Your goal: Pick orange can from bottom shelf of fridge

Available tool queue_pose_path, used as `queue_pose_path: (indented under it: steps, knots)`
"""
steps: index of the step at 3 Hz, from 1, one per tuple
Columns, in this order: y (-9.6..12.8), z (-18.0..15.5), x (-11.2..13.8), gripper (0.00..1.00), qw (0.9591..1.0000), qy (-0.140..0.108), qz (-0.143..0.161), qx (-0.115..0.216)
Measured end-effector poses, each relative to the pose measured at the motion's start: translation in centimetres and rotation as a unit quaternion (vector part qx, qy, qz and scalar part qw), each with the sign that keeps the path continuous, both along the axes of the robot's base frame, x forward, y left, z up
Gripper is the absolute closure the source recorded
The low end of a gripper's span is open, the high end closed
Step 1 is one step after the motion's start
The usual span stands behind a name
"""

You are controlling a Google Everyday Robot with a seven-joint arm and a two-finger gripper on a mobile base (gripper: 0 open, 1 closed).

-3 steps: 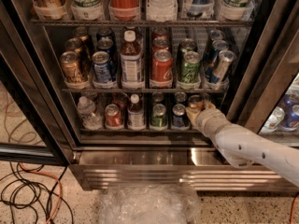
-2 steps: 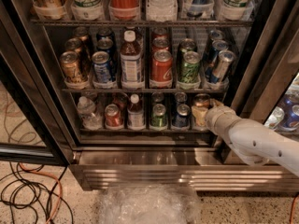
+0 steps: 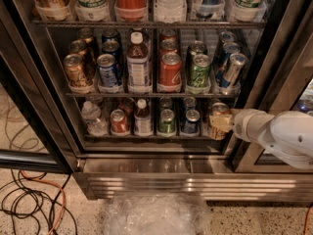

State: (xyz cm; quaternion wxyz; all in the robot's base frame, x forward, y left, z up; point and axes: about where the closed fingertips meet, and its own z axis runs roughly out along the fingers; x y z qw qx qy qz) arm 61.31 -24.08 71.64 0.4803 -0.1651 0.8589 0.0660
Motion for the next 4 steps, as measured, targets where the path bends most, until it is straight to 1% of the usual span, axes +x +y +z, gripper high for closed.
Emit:
queue_pose_path:
  steps: [1, 2, 3, 4]
  knots:
    - [-0.8, -0.9, -1.3, 1.0, 0.9995, 0.027, 0.012, 0.007]
    - [-0.8, -0.9, -1.3, 1.0, 0.9995, 0.027, 0.012, 0.007]
    - [-0.1, -0.6, -1.4, 1.0, 0.999, 0.031, 0.031, 0.007]
    - [1.6, -0.3, -2.7, 1.0, 0.9951, 0.055, 0.079, 0.022]
